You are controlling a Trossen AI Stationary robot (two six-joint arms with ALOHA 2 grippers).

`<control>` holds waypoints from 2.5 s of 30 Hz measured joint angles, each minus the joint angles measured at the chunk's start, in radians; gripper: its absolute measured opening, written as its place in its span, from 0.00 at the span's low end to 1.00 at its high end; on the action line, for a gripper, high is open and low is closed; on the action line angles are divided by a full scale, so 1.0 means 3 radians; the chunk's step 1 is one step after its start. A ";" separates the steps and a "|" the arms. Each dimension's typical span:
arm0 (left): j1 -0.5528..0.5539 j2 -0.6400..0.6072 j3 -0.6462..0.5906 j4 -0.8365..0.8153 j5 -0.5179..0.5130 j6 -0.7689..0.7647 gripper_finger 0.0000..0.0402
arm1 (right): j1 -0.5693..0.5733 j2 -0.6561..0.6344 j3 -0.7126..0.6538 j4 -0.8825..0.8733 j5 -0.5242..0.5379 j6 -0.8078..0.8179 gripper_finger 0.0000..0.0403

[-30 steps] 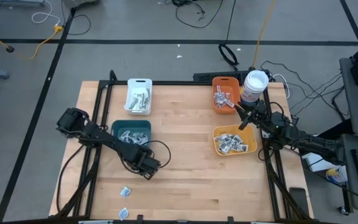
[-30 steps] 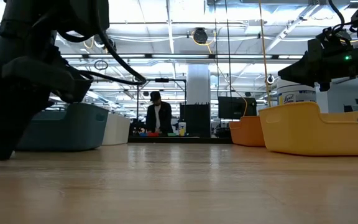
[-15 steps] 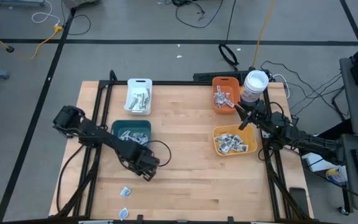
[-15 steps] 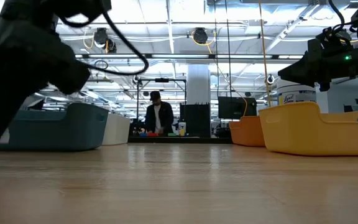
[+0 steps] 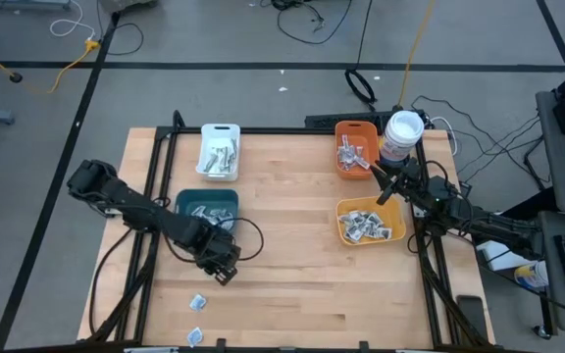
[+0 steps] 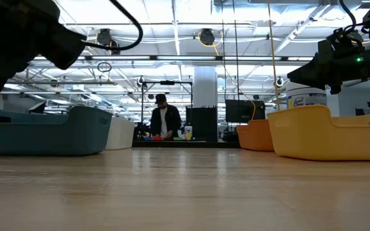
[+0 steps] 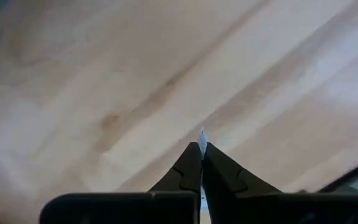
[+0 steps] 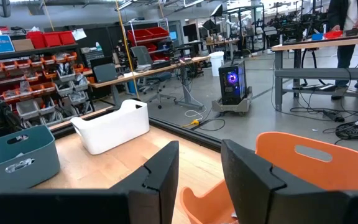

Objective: Pick & Place First Aid Supplies
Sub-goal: Put the alcohol pad into the blue bin

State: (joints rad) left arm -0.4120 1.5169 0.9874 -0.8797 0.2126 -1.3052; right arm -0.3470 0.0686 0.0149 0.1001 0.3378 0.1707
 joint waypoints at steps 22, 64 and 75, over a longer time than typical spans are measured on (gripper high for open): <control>0.2172 -0.0371 0.0001 -0.0946 -0.0139 0.2383 0.01 | -0.0001 0.0000 0.0000 0.0000 0.0001 0.0000 0.29; 0.2223 -0.0370 -0.0580 -0.0569 0.0003 0.1989 0.73 | -0.0001 -0.0001 -0.0001 0.0000 0.0000 0.0000 0.29; 0.1374 -0.0370 -0.0472 -0.0568 0.0021 0.0916 0.77 | -0.0001 -0.0001 0.0001 0.0000 0.0001 0.0000 0.29</control>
State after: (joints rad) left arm 0.0003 1.4059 0.8460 -1.0501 0.2188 -1.0305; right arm -0.3473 0.0685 0.0151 0.1001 0.3382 0.1707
